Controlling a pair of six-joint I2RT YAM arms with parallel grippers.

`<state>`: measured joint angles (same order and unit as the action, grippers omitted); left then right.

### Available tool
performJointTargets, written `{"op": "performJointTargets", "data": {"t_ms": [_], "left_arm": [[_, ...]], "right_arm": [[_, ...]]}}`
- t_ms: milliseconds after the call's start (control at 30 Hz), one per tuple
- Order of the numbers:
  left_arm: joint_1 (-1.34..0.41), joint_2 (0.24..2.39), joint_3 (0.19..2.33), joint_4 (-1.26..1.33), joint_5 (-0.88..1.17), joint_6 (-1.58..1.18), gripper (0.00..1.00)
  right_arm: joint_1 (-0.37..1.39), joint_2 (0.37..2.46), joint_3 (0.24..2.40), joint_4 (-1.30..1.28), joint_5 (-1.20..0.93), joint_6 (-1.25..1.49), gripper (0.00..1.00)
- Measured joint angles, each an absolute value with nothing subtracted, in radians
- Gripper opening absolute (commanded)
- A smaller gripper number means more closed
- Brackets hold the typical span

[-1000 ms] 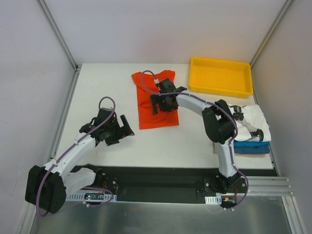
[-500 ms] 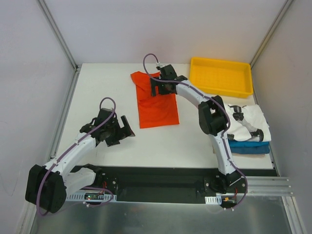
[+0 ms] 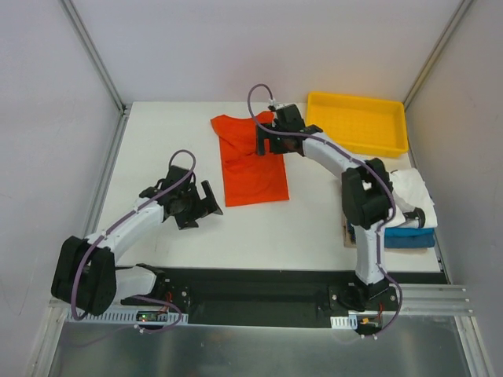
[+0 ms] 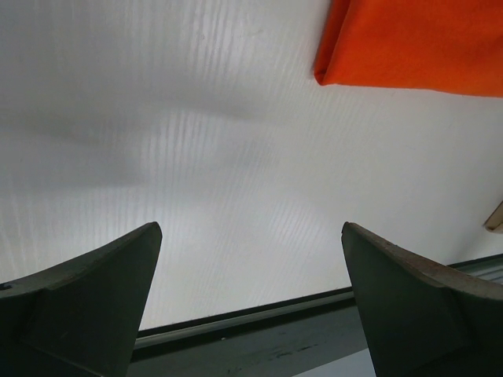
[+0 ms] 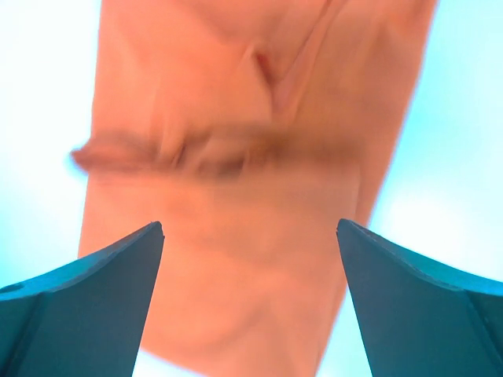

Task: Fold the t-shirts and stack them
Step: Fold the folded rectangular tshirt in 1/3 of the way

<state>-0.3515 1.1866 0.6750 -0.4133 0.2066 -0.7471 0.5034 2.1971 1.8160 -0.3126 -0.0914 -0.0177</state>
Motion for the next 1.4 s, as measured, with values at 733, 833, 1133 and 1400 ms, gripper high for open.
{"op": "performJointTargets", "data": {"t_ms": [733,833,1133,1400], "left_arm": [[-0.352,1.174,0.642,-0.326,0.226,-0.743,0.99],[-0.352,1.161,0.621,-0.327,0.226,-0.743,0.99],[-0.352,1.161,0.605,-0.324,0.227,-0.743,0.99],[-0.352,1.161,0.608,-0.320,0.238,-0.743,0.99]], "right_arm": [[0.572,2.332,1.802,-0.063,-0.514,0.324,0.96],[0.574,2.406,1.912,-0.056,-0.518,0.353,0.96],[0.567,2.528,2.066,-0.011,-0.496,0.440,0.96],[0.551,2.540,2.129,-0.052,-0.487,0.448,0.96]]}}
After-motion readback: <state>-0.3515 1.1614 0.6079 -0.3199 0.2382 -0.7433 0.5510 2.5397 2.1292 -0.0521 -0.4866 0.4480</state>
